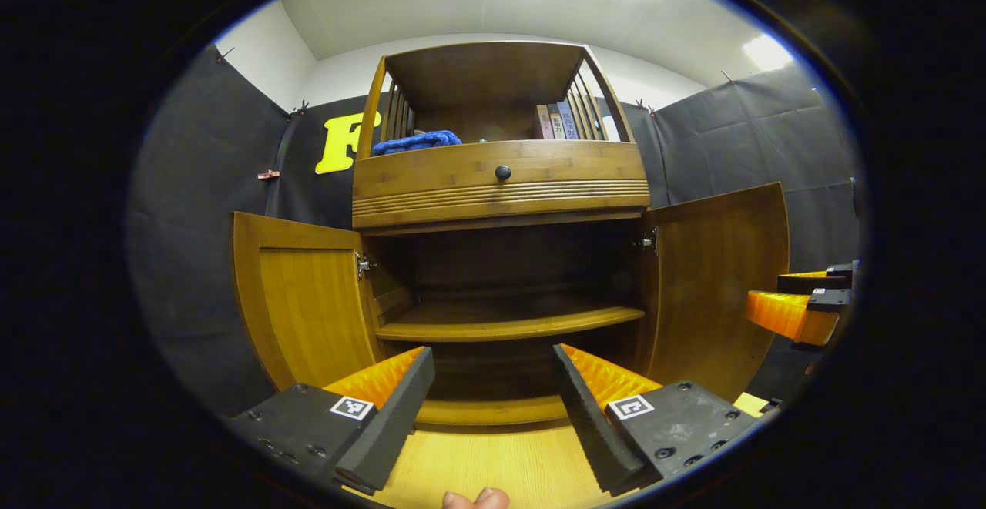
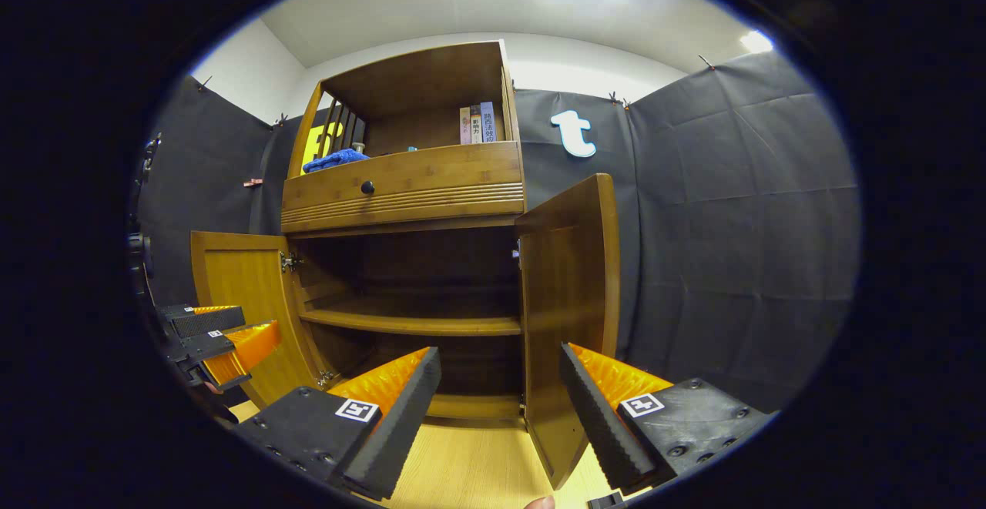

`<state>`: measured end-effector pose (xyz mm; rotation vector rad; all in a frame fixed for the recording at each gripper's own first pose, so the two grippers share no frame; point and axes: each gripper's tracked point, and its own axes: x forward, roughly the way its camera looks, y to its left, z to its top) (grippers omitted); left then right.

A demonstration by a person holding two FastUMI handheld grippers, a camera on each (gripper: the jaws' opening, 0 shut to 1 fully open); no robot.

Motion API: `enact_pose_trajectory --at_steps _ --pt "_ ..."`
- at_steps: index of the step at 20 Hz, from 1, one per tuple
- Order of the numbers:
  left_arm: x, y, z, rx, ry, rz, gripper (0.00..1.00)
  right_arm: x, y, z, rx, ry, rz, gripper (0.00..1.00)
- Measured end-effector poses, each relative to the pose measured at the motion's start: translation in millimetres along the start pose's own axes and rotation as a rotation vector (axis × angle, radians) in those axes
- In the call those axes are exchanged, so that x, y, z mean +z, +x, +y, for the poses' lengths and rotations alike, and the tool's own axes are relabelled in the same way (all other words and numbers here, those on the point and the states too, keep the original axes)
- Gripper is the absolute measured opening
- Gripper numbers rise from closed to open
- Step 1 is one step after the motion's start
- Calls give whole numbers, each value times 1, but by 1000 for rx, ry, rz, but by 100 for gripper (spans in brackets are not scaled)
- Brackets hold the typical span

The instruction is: Open the right door of the double-door shoe cabinet with the right hand, and open the left door with the left hand.

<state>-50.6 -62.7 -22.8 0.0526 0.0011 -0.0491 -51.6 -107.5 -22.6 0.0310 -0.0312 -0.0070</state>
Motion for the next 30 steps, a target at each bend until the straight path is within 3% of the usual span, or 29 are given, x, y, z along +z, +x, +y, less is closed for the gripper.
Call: enact_pose_trajectory --at_steps 30 --pt "1 4 -4 -9 6 0 93 -1 0 3 10 -15 -5 100"
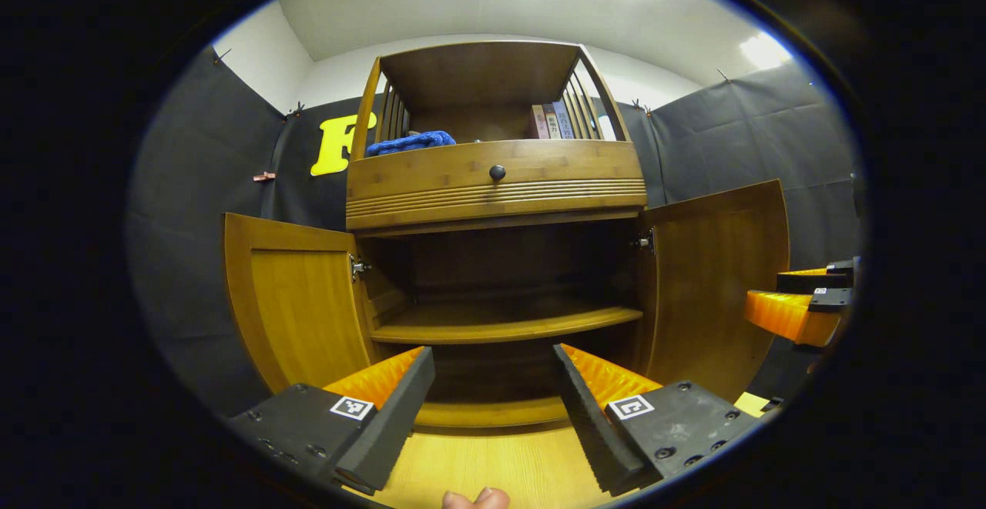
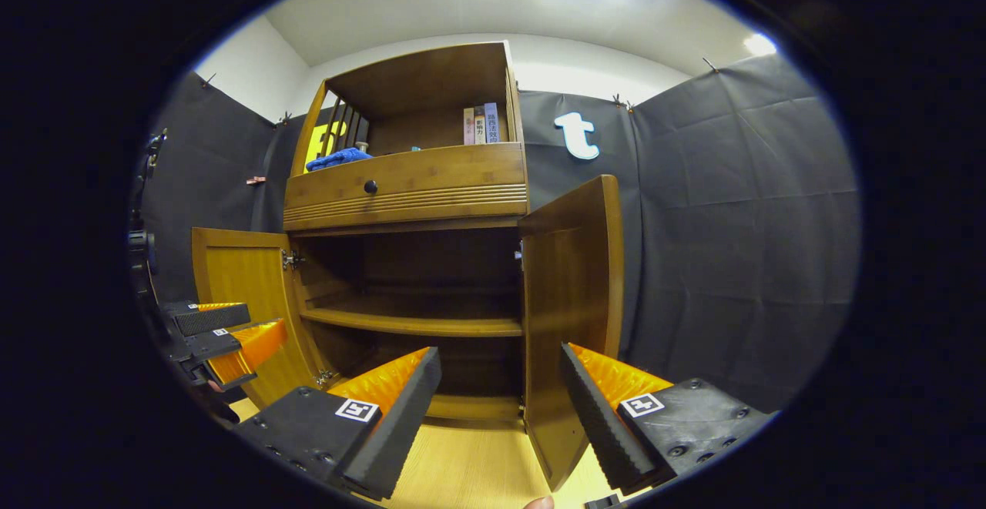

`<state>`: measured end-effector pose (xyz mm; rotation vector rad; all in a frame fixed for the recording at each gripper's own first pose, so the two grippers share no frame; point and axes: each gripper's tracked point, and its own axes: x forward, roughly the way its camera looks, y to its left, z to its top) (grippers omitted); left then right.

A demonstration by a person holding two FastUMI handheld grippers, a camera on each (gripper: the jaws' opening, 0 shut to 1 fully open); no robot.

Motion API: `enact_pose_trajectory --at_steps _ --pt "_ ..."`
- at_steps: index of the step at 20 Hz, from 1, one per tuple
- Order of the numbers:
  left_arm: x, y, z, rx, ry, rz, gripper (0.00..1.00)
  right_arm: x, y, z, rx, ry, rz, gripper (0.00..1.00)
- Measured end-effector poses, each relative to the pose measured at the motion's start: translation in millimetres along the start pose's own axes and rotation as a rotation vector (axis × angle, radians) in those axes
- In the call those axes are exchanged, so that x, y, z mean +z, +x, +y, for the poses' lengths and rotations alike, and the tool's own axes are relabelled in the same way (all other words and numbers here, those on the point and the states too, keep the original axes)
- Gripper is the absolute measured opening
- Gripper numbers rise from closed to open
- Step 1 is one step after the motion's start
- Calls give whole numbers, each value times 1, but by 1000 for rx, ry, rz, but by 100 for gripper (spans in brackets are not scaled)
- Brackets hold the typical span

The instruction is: Open the right door of the double-door shoe cabinet with the right hand, and open the left door with the left hand.

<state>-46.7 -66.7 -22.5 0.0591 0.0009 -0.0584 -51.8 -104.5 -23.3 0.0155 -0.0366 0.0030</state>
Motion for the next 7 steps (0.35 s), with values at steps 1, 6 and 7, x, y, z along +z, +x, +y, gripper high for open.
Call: enact_pose_trajectory --at_steps 1,6,7 --pt "-1 0 -1 0 0 0 93 -1 0 0 1 -1 1 100" --pt "-1 -1 -4 -3 4 1 93 -1 -1 -2 1 3 2 100" --pt "-1 -2 -4 -2 3 1 93 -1 0 -2 2 3 3 100"
